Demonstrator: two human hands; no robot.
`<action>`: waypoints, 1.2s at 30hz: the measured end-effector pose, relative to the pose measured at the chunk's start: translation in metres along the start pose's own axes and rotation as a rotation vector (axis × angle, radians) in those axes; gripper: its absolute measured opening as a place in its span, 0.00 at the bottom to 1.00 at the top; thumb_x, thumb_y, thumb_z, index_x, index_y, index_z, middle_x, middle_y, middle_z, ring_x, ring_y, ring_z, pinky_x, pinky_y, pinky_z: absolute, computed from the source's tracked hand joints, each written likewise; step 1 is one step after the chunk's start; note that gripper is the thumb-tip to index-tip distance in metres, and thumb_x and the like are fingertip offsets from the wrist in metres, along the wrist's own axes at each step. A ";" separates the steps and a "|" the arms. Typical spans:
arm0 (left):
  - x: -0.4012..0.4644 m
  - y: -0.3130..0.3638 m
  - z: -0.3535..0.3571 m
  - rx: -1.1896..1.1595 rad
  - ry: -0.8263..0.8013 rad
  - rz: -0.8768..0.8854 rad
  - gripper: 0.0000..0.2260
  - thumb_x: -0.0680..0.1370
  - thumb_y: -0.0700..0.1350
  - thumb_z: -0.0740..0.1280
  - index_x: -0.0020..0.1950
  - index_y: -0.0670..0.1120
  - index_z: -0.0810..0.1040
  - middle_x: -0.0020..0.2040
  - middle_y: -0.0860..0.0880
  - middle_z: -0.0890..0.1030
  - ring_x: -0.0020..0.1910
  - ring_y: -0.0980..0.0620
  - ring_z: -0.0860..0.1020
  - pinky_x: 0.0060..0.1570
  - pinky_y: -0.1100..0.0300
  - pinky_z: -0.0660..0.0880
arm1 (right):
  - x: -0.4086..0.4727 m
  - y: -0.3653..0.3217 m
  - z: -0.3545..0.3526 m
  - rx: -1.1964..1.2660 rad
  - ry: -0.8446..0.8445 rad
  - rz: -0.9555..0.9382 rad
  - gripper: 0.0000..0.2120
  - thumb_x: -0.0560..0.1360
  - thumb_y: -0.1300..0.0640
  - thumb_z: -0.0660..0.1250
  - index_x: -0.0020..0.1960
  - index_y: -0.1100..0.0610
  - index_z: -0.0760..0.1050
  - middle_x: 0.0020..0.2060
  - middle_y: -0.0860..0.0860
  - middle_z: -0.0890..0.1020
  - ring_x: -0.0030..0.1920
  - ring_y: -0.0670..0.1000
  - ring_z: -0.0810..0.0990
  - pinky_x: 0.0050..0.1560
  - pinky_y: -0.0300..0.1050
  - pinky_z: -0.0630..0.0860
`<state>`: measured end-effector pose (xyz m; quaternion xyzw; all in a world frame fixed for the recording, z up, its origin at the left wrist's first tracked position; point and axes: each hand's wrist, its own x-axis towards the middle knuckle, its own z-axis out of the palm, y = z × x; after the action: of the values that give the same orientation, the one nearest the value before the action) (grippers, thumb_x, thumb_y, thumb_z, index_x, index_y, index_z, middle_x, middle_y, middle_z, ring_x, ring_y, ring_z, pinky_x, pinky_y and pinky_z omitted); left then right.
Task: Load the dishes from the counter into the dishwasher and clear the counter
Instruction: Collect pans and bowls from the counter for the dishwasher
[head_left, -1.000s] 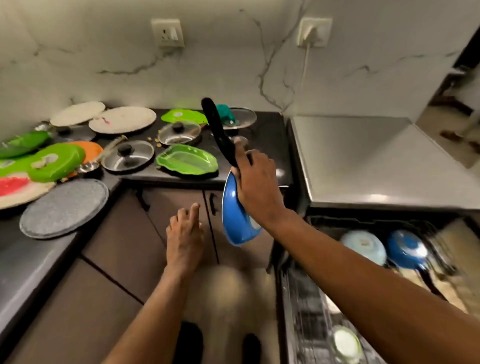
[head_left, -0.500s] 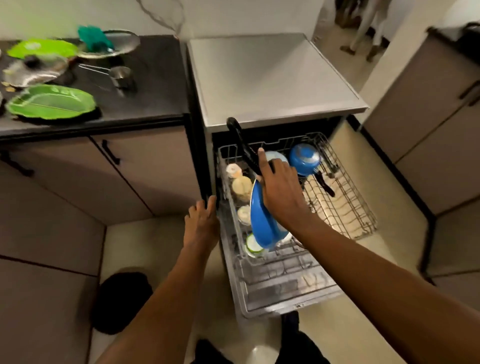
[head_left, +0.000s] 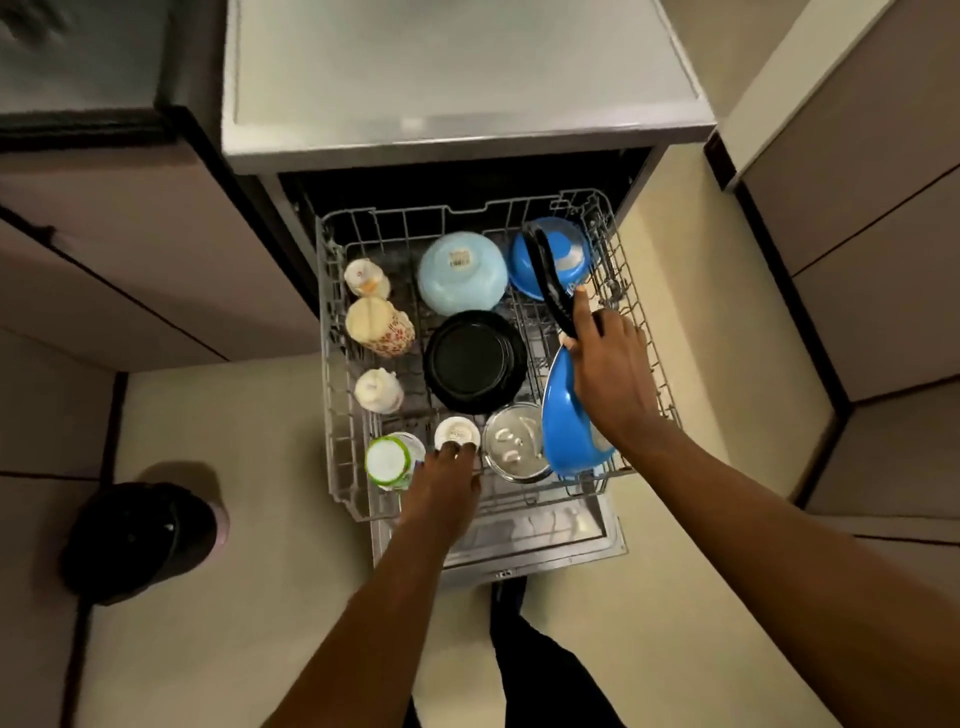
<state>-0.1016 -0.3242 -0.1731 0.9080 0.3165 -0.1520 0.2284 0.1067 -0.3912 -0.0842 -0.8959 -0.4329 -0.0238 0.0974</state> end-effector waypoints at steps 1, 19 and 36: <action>0.004 0.006 0.007 -0.009 -0.014 0.003 0.20 0.79 0.50 0.61 0.70 0.46 0.67 0.65 0.44 0.74 0.60 0.41 0.73 0.54 0.49 0.72 | 0.005 0.009 0.009 -0.006 -0.012 -0.004 0.28 0.78 0.60 0.65 0.75 0.64 0.61 0.50 0.62 0.75 0.47 0.60 0.74 0.50 0.57 0.73; 0.010 -0.004 0.068 -0.084 -0.059 -0.001 0.34 0.75 0.62 0.36 0.57 0.50 0.78 0.51 0.49 0.82 0.50 0.47 0.78 0.48 0.55 0.72 | 0.060 0.040 0.138 -0.399 -0.520 -0.006 0.32 0.78 0.60 0.60 0.78 0.60 0.51 0.58 0.63 0.76 0.58 0.61 0.74 0.60 0.54 0.70; 0.012 -0.008 0.066 -0.028 -0.156 -0.021 0.19 0.83 0.58 0.49 0.61 0.52 0.75 0.56 0.52 0.80 0.55 0.50 0.75 0.51 0.57 0.70 | 0.066 0.057 0.152 -0.065 -0.361 0.206 0.19 0.80 0.56 0.60 0.68 0.64 0.68 0.58 0.65 0.75 0.57 0.63 0.74 0.58 0.56 0.72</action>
<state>-0.1061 -0.3459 -0.2367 0.8868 0.3092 -0.2202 0.2637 0.1857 -0.3454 -0.2340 -0.9277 -0.3485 0.1334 -0.0091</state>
